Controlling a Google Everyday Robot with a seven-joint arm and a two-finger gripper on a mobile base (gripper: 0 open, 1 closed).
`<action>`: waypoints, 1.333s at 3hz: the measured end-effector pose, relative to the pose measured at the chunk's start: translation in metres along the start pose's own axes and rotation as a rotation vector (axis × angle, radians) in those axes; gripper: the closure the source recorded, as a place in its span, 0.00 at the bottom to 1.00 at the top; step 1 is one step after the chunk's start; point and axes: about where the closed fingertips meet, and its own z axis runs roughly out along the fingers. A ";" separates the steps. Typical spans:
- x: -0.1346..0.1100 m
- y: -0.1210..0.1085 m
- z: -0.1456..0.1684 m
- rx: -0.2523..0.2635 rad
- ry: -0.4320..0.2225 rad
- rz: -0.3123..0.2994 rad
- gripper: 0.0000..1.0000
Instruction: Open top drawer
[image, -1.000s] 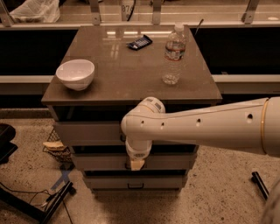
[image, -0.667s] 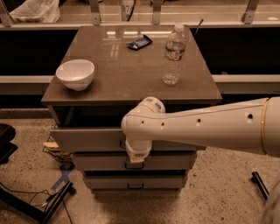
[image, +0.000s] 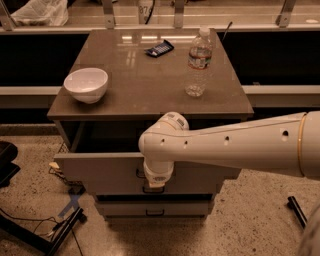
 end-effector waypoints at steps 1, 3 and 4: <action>0.001 0.003 -0.004 0.009 0.021 0.003 1.00; 0.004 0.019 -0.035 0.065 0.100 0.021 1.00; 0.005 0.019 -0.031 0.065 0.100 0.021 1.00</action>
Offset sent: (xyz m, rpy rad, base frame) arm -0.0662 -0.0343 0.0738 -0.2172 -0.1630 -0.1227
